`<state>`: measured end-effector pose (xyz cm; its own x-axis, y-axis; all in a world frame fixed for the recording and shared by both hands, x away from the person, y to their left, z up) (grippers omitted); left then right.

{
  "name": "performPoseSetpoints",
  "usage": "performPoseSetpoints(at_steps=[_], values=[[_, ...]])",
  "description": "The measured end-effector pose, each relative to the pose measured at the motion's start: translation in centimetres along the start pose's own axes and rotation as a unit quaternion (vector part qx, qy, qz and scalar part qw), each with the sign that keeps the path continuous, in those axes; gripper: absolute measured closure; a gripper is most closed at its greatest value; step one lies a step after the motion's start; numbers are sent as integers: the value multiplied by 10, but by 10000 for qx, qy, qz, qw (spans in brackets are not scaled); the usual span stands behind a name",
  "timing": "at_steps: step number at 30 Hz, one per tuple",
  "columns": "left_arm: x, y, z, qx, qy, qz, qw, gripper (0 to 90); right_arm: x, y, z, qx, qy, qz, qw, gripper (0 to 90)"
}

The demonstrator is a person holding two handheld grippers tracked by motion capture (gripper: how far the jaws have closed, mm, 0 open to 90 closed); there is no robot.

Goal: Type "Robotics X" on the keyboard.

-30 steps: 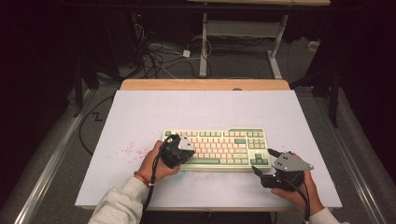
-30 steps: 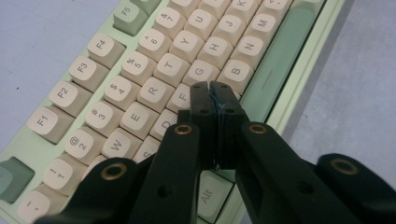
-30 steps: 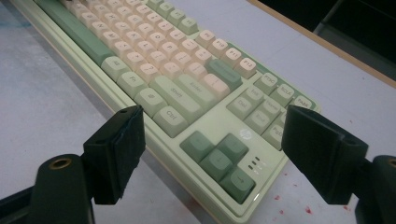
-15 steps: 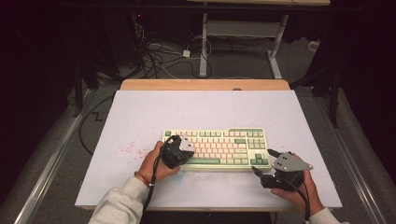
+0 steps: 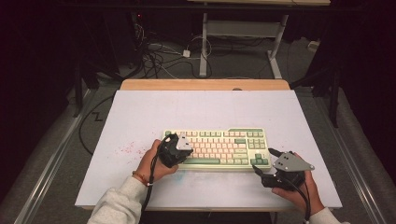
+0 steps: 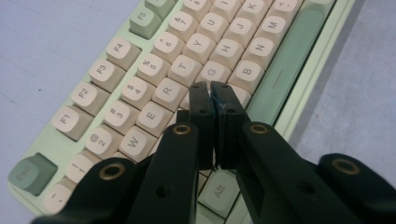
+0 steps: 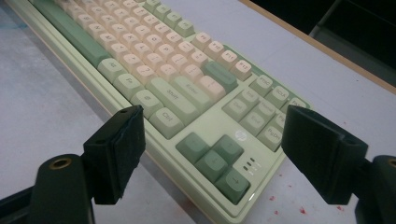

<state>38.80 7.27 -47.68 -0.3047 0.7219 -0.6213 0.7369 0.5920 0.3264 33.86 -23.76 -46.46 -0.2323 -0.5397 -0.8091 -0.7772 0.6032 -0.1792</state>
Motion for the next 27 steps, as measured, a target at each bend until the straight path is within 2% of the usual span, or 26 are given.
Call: performPoseSetpoints(at_steps=[12,27], values=[[2,5,-6,-89,-69,-40,9999,848,0,1,0,-28,14,-32,10000,218],[9,12,-13,-302,-165,-104,9994,843,0,1,2,-73,36,-19,10000,218]])
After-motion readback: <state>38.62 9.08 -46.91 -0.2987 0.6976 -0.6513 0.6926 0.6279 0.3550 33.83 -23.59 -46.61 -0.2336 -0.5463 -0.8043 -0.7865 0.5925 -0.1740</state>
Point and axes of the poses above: each handheld gripper's, and its own axes: z roughly forward along the jaws, x roughly out of its underside, y roughly to its left, the point moved 5 cm from there along z, roughly forward along the jaws, and after that the axes turned 12 degrees about -x, right-handed, at the moved point
